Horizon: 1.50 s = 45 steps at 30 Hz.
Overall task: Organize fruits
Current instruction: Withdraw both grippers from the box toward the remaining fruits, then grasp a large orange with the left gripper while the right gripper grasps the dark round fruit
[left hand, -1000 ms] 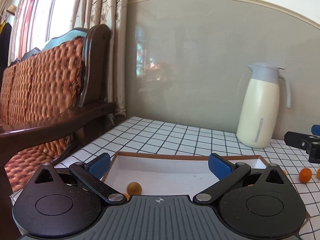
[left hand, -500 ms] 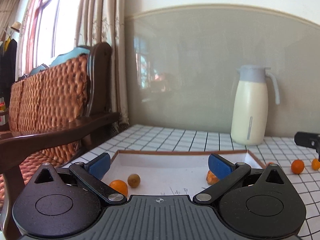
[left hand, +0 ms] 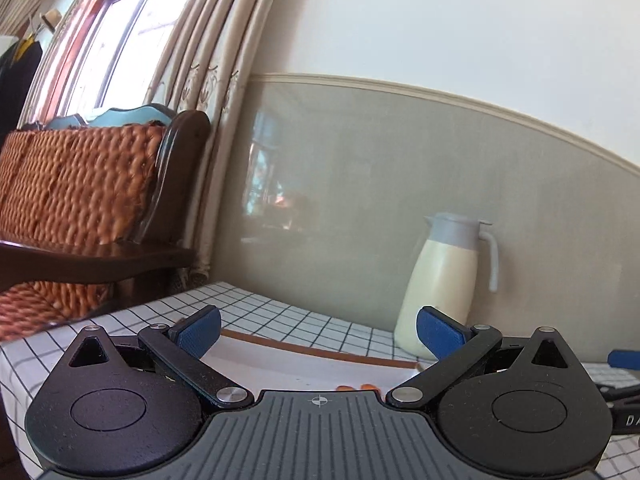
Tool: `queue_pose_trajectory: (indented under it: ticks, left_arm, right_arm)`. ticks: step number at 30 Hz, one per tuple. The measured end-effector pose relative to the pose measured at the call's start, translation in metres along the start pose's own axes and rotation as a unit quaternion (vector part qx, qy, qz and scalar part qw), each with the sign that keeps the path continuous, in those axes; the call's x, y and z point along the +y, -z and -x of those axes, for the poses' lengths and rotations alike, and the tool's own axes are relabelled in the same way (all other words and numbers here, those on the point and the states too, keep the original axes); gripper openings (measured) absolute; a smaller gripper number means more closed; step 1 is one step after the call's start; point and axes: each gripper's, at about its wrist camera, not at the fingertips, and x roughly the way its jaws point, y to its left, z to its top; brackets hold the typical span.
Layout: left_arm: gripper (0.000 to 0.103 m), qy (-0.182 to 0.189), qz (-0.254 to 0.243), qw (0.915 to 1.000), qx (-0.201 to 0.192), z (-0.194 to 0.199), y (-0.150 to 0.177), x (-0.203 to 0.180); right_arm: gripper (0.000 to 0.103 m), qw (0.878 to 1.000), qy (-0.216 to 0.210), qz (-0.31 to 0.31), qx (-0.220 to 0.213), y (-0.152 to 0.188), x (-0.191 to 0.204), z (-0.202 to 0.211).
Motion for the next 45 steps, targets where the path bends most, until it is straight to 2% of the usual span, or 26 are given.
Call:
queue_pose_trajectory:
  ticks: [5,10,13,18,22,25,28,31,36,42,45]
  left_arm:
    - [0.103,0.040,0.007,0.9992,0.002,-0.002,0.008,-0.019]
    - [0.103,0.063,-0.051,0.9967,-0.002,0.000,0.015,-0.053]
    - [0.103,0.087,-0.082,0.9926,0.023,-0.003,0.018,-0.072]
    - [0.103,0.082,-0.112,0.9887,0.055,-0.008,0.026,-0.098]
    - [0.103,0.067,-0.131,0.9883,0.038,-0.004,0.030,-0.116]
    - [0.103,0.093,-0.141,0.9846,0.045,-0.002,0.034,-0.127]
    - [0.103,0.102,-0.167,0.9793,0.052,-0.002,0.040,-0.143]
    - [0.103,0.128,-0.173,0.9757,0.042,0.002,0.044,-0.156]
    - [0.103,0.145,-0.187,0.9703,0.053,0.002,0.049,-0.177]
    - [0.103,0.149,-0.166,0.9715,0.082,-0.006,0.052,-0.191]
    - [0.103,0.143,-0.166,0.9722,0.084,-0.012,0.054,-0.199]
  right_arm:
    - [0.097,1.000,0.015,-0.004,0.008,0.007,-0.015,0.004]
    - [0.097,1.000,0.029,-0.005,0.010,0.012,-0.028,0.009]
    - [0.097,0.999,0.037,-0.008,0.012,0.015,-0.037,0.012]
    - [0.097,0.998,0.053,-0.014,0.018,0.020,-0.052,0.016]
    - [0.097,0.997,0.068,-0.023,0.024,0.026,-0.066,0.020]
    - [0.097,0.996,0.079,-0.025,0.030,0.030,-0.075,0.023]
    - [0.097,0.995,0.090,-0.029,0.036,0.034,-0.084,0.024]
    - [0.097,0.994,0.099,-0.034,0.041,0.037,-0.091,0.025]
    - [0.097,0.992,0.112,-0.037,0.047,0.042,-0.100,0.027]
    - [0.097,0.989,0.129,-0.040,0.057,0.051,-0.116,0.031]
    - [0.097,0.988,0.136,-0.050,0.061,0.055,-0.127,0.030]
